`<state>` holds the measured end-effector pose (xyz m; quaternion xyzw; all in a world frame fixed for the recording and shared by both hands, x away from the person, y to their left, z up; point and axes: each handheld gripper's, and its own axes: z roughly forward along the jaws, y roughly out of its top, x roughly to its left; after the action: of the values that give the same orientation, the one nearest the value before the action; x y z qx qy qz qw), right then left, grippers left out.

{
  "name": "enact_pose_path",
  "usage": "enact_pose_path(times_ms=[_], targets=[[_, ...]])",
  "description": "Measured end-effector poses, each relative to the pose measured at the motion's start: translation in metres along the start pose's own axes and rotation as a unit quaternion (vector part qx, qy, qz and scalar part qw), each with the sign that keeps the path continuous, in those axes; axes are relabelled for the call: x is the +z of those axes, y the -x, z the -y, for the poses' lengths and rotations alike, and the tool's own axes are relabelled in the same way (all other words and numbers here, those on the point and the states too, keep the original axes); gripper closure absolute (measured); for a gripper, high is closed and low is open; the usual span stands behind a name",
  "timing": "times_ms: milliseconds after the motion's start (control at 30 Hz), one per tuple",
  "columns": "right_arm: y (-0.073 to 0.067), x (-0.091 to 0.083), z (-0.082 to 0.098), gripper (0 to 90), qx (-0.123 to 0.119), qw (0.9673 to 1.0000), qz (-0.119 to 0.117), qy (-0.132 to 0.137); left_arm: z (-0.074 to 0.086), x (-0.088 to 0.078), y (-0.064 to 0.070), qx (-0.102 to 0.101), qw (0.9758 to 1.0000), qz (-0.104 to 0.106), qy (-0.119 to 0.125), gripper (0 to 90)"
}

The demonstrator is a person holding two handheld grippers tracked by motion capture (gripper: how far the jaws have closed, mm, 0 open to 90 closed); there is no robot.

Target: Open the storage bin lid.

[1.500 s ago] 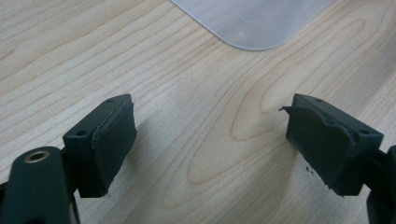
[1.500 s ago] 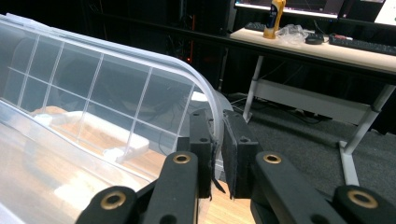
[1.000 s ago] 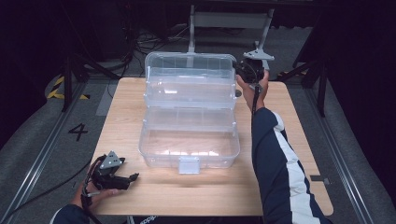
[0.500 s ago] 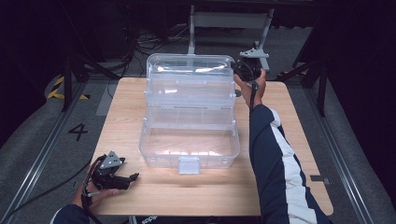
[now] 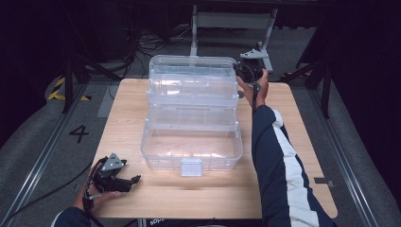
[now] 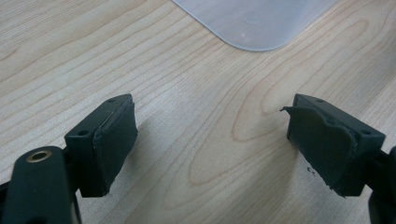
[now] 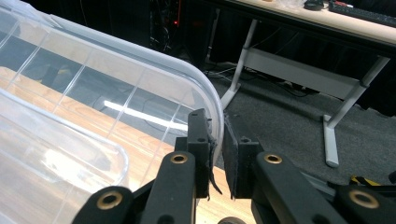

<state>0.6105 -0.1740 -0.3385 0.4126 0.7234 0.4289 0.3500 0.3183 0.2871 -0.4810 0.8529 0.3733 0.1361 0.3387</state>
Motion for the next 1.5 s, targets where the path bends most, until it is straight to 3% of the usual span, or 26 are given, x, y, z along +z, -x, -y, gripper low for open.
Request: enact_pose_path(times_ms=[567, 767, 867, 1033, 1500], targets=[[0.002, 0.026, 0.013, 82.5, 0.011, 0.9989, 0.003, -0.046, 0.0, 0.001, 0.001, -0.006, 1.0, -0.002, 0.004, 16.3], [0.003, 0.039, 0.025, 81.5, 0.021, 0.9959, 0.0, -0.089, 0.0, 0.0, 0.0, 0.002, 1.0, -0.008, 0.003, 16.3], [0.005, 0.039, 0.027, 81.5, 0.037, 0.9959, -0.009, -0.082, 0.0, 0.0, 0.0, 0.002, 1.0, -0.008, 0.003, 16.3], [0.003, 0.039, 0.024, 81.1, 0.016, 0.9956, -0.003, -0.092, 0.0, 0.0, -0.001, 0.008, 0.9999, -0.012, 0.003, 16.3], [0.006, 0.037, 0.024, 78.6, 0.018, 0.9962, -0.013, -0.085, 0.0, 0.0, 0.0, 0.005, 0.9999, -0.012, 0.005, 16.3]])
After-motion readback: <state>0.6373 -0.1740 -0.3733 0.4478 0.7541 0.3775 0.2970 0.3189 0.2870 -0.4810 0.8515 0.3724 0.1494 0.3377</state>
